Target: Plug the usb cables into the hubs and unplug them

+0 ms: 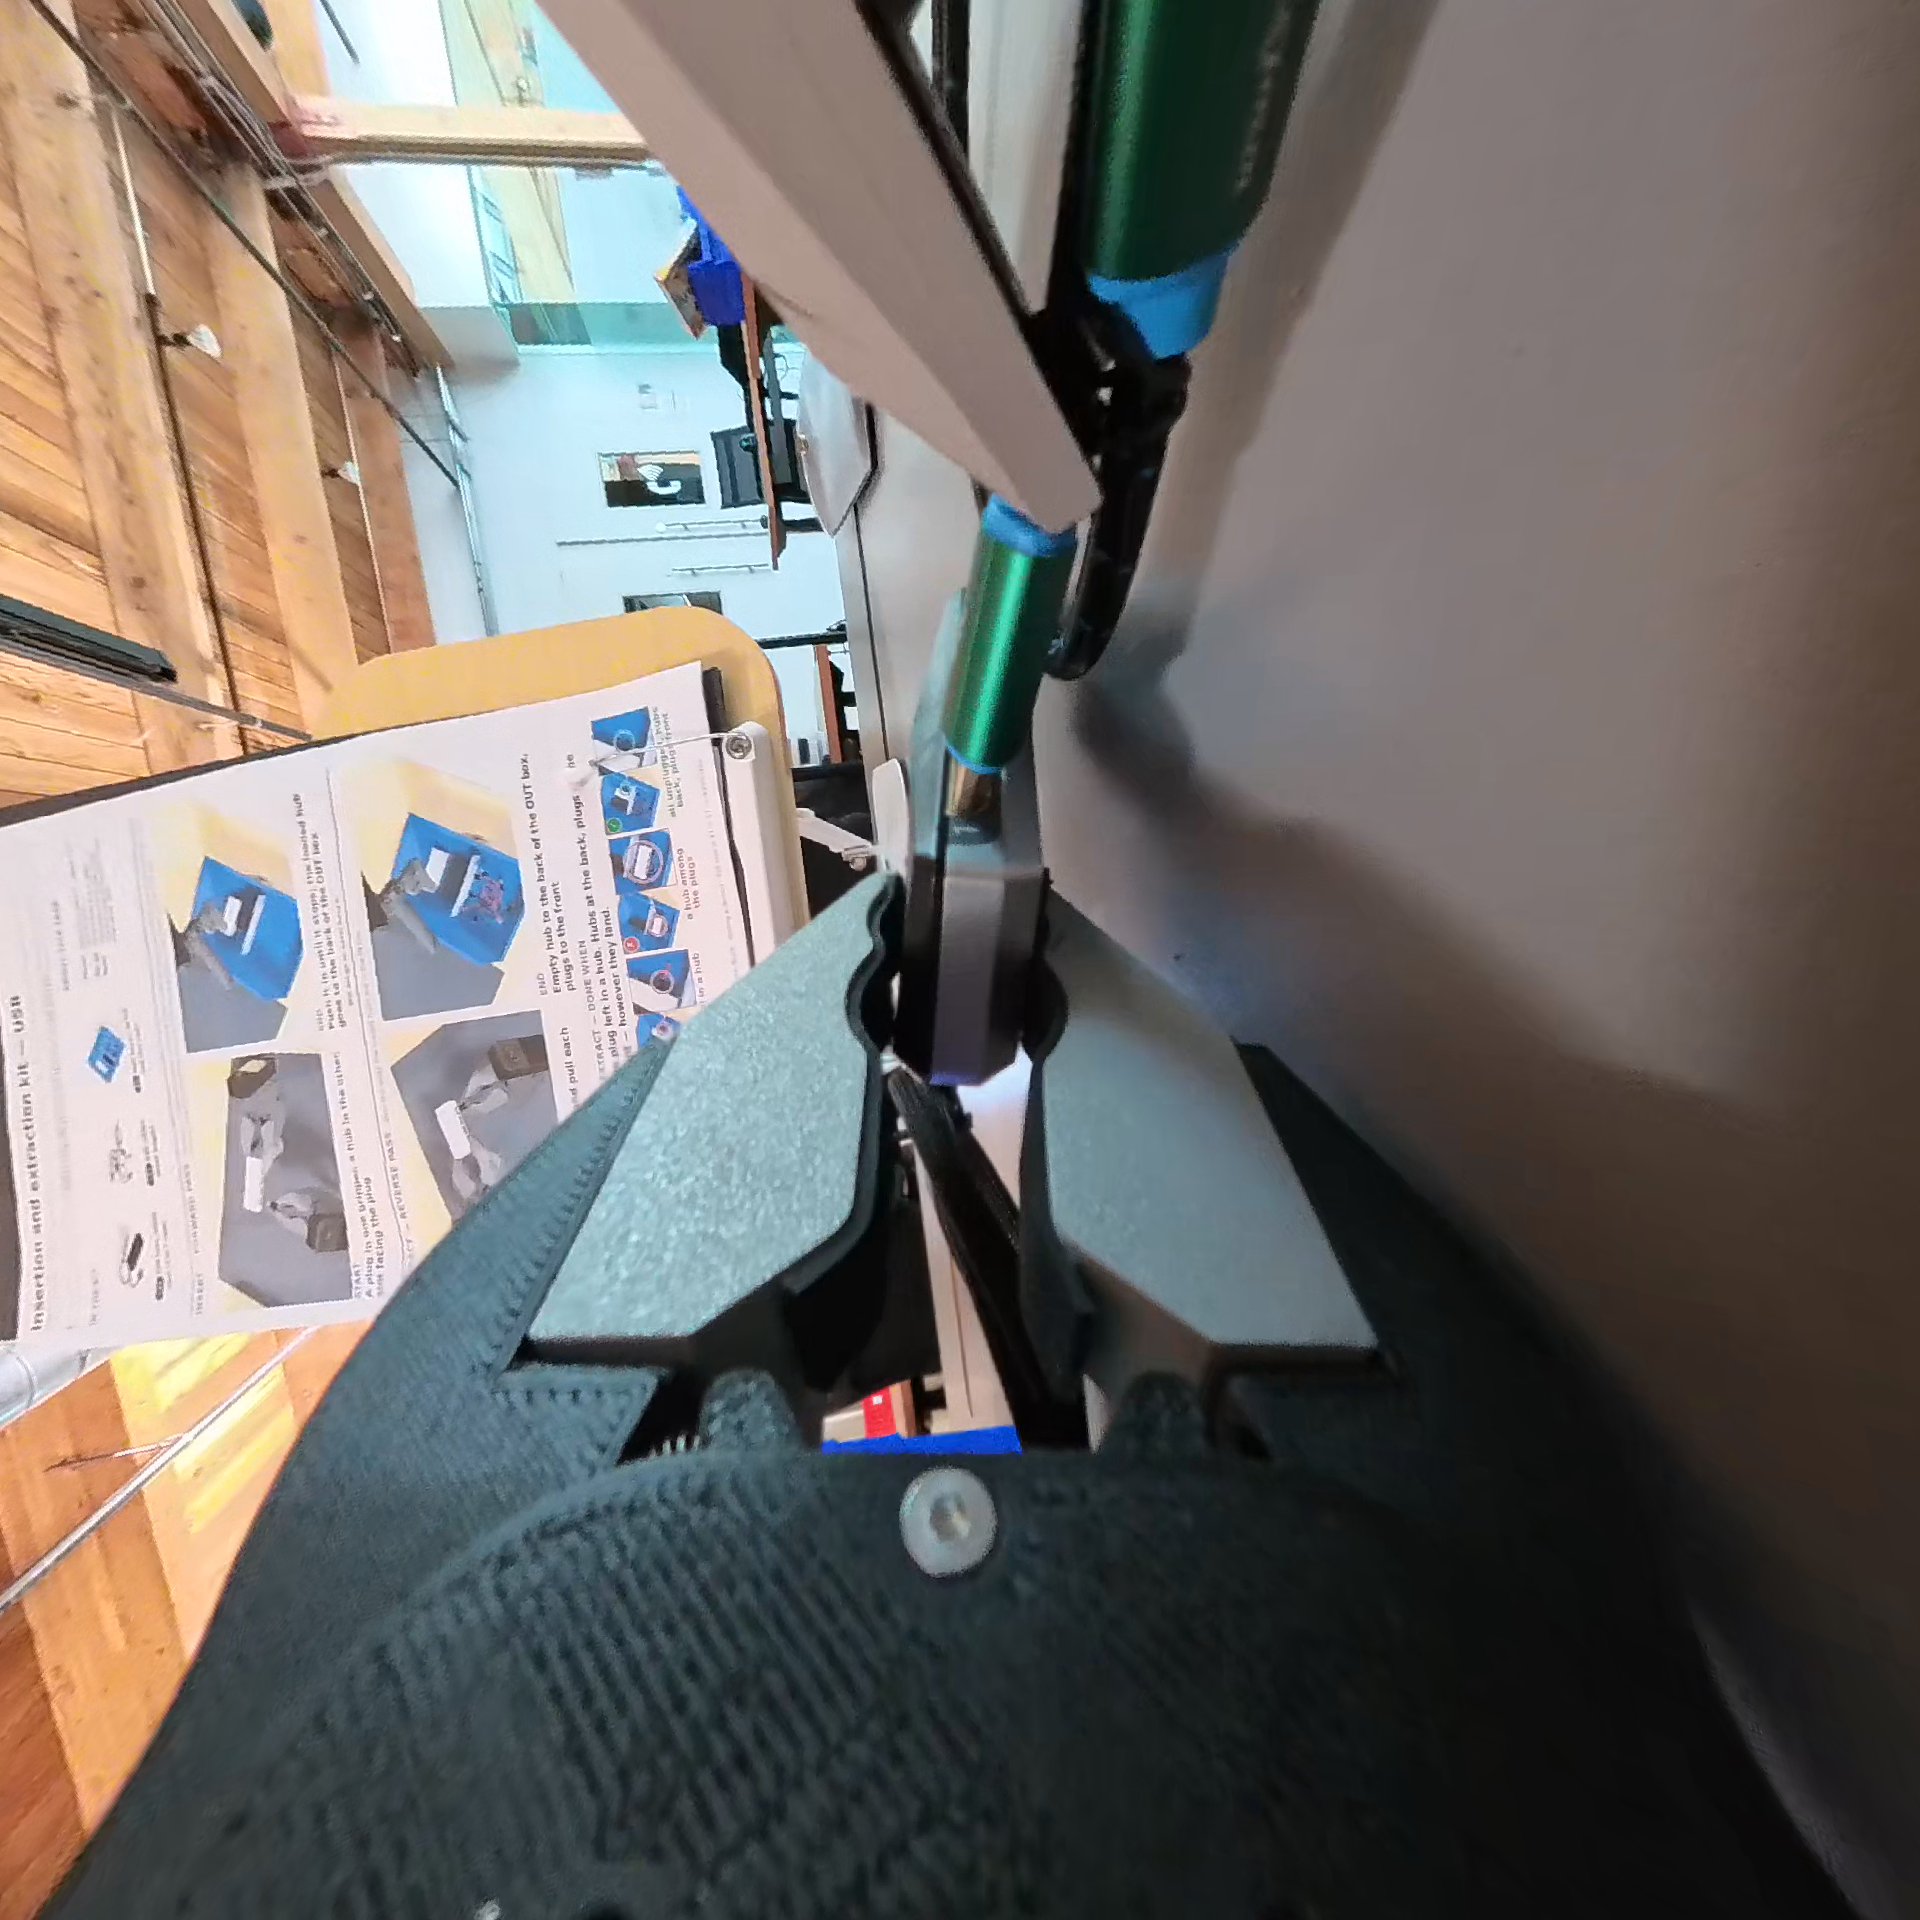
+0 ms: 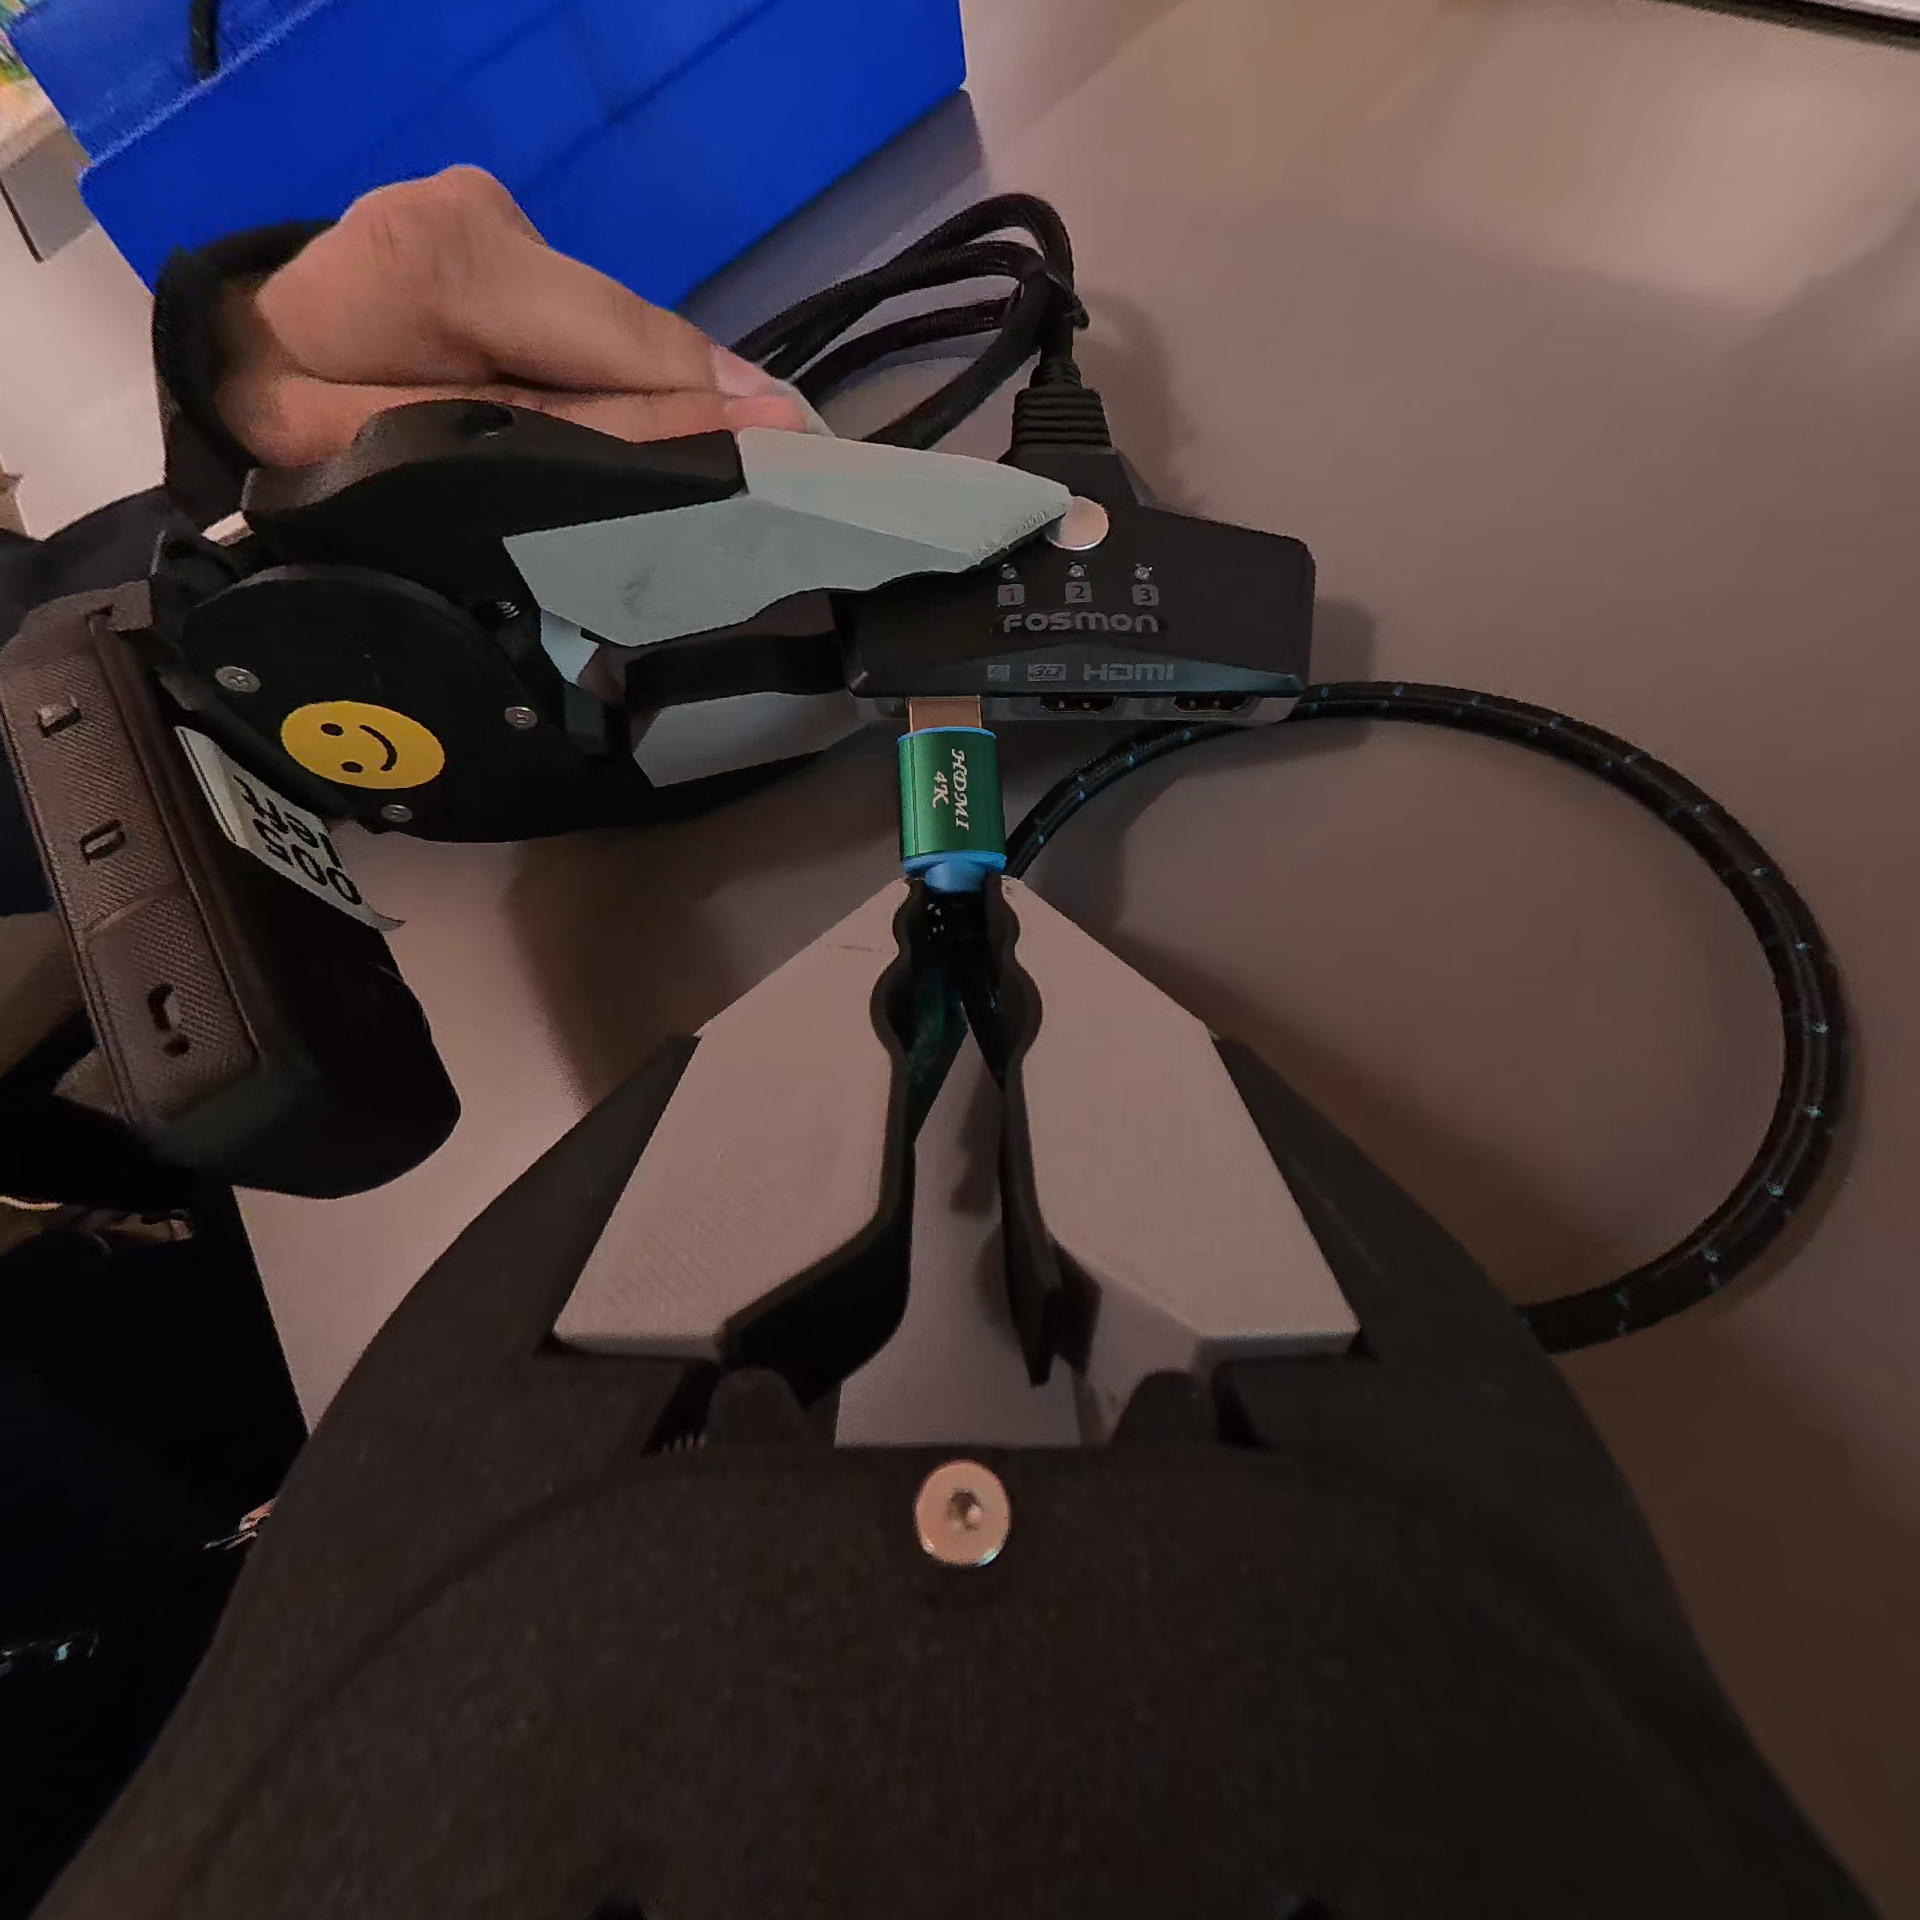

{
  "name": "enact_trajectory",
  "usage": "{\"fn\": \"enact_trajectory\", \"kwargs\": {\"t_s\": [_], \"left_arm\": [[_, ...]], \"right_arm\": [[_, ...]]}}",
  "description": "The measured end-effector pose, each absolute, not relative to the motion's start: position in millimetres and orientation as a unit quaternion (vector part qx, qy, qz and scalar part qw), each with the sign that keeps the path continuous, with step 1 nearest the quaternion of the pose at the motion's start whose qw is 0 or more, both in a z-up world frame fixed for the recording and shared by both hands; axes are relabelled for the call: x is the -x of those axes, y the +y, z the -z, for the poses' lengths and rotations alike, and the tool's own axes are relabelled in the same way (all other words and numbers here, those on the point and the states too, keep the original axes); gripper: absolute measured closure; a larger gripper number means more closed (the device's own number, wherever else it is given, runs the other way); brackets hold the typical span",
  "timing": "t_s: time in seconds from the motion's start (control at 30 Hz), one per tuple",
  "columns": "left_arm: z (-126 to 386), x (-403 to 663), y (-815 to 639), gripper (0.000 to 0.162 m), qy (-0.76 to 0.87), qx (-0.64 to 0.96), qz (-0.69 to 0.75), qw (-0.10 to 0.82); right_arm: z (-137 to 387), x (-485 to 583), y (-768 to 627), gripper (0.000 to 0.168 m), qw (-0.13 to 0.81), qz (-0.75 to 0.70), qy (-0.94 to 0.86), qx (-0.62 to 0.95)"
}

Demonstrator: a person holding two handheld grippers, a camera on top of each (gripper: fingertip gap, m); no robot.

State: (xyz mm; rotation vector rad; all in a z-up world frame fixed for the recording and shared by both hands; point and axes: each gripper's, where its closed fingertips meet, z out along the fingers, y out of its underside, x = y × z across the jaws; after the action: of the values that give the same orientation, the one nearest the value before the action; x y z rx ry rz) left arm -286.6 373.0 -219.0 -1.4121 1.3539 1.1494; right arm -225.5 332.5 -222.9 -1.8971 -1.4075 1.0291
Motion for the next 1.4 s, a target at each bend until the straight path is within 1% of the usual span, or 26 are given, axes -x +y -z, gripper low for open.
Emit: {"fn": "enact_trajectory", "kwargs": {"t_s": [0.23,0.4,0.5,0.6,0.67,0.77,0.9,1.07,1.1,1.13,1.17,1.2,1.3,1.37,1.4], "left_arm": [[222,286,374,0.145,0.526,0.578,-0.474,0.405],[223,284,375,0.145,0.533,0.57,-0.478,0.404],[223,283,377,0.144,0.533,0.568,-0.48,0.404],[221,287,378,0.145,0.529,0.564,-0.494,0.397],[220,292,380,0.145,0.521,0.568,-0.504,0.39],[220,303,382,0.144,0.507,0.593,-0.493,0.386],[217,301,385,0.143,0.501,0.604,-0.468,0.407],[213,311,388,0.143,0.481,0.615,-0.464,0.418],[210,312,388,0.143,0.473,0.619,-0.463,0.423],[207,311,389,0.143,0.468,0.62,-0.463,0.428],[205,308,388,0.143,0.465,0.62,-0.461,0.432],[203,304,388,0.142,0.464,0.62,-0.458,0.437],[203,290,382,0.141,0.469,0.619,-0.442,0.449],[204,287,380,0.141,0.47,0.626,-0.428,0.453],[205,285,378,0.141,0.47,0.63,-0.415,0.458]], "right_arm": [[222,228,333,0.163,0.295,-0.342,-0.557,0.696],[217,228,332,0.163,0.282,-0.229,-0.61,0.704],[218,229,329,0.163,0.242,-0.157,-0.643,0.709],[221,234,330,0.164,0.206,-0.162,-0.645,0.718],[222,238,332,0.164,0.207,-0.163,-0.643,0.719],[219,246,336,0.162,0.249,-0.195,-0.633,0.707],[210,242,339,0.159,0.291,-0.26,-0.607,0.693],[184,226,343,0.121,0.304,-0.335,-0.571,0.685],[178,228,338,0.11,0.299,-0.353,-0.571,0.678],[174,233,332,0.105,0.298,-0.365,-0.573,0.67],[172,238,328,0.103,0.303,-0.364,-0.581,0.662],[172,243,328,0.1,0.316,-0.341,-0.593,0.657],[182,257,345,0.09,0.378,-0.217,-0.637,0.636],[194,266,345,0.087,0.384,-0.166,-0.676,0.606],[201,268,346,0.084,0.383,-0.138,-0.696,0.592]]}}
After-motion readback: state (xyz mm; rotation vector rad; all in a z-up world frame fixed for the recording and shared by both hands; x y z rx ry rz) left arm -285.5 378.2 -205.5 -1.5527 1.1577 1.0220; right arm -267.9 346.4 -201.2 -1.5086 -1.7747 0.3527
